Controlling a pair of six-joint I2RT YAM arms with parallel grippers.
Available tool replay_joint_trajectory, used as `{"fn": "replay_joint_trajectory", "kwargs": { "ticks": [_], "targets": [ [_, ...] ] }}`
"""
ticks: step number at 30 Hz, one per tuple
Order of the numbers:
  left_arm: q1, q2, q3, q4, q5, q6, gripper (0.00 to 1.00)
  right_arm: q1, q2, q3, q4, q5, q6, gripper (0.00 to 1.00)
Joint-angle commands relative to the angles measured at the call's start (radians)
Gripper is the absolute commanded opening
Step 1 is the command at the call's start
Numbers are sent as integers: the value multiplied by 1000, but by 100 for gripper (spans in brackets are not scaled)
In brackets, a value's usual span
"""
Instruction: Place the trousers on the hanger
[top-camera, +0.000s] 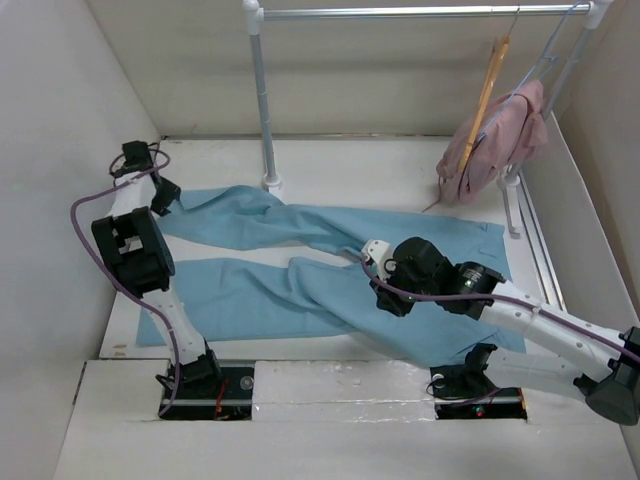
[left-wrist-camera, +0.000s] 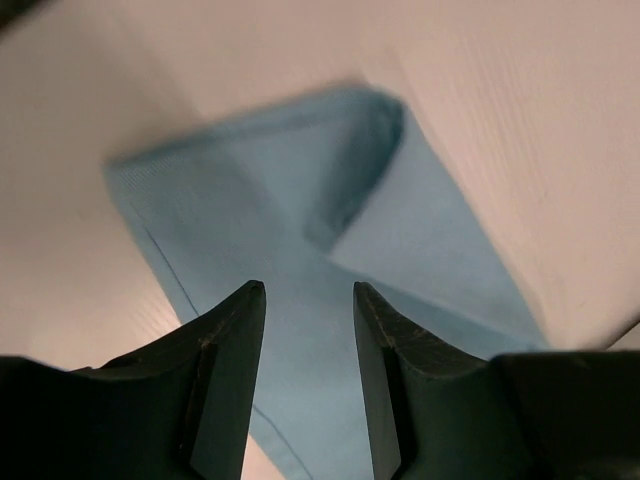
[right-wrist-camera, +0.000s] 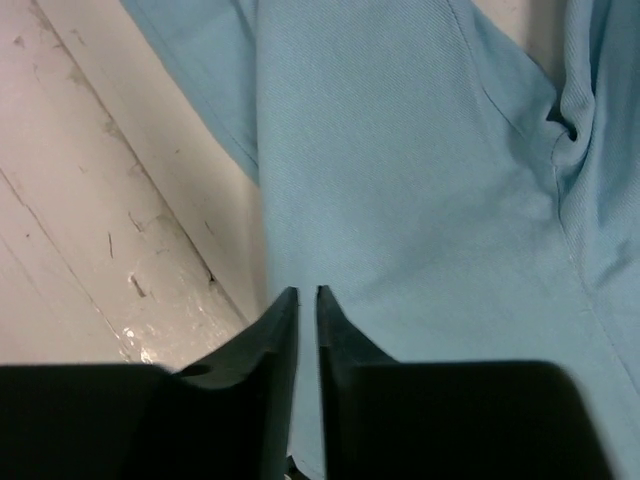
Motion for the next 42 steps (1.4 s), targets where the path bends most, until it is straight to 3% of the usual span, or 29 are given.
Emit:
{"fn": "replay_joint_trajectory", "kwargs": {
  "ticks": [1,4,11,19,22,26,30,34,37,38,40,41,42],
  "targets": [
    [71,0,17,116,140,-37,37,-11,7,-11,35,31,7,24],
    [71,60,54,127,149,-8,39,-20,33,-14,58,25,10,34],
    [71,138,44,162,234,20,37,-20,128,29,81,2,0,35],
    [37,146,19,199,223,54,36,-29,162,37,113,-10,-2,35],
    [37,158,39,204,225,33,27,-29,167,34,112,-10,0,35],
    [37,145,37,224,254,2,0,-29,162,34,107,-4,3,35],
    [37,71,54,256,290,-47,0,-38,162,30,101,7,7,34],
    [50,95,181,278,306,-135,0,-38,177,30,87,10,10,34],
    [50,236,416,192,289,-149,0,-38,182,34,66,16,17,34],
    [63,272,494,152,290,-153,3,-38,182,38,60,24,20,34],
    [76,324,494,175,329,-173,23,-38,179,52,36,28,21,38],
    [85,339,504,169,361,-173,45,-38,176,60,29,39,23,43],
    [85,347,510,160,367,-161,53,-47,171,67,9,47,23,48]
  ]
}}
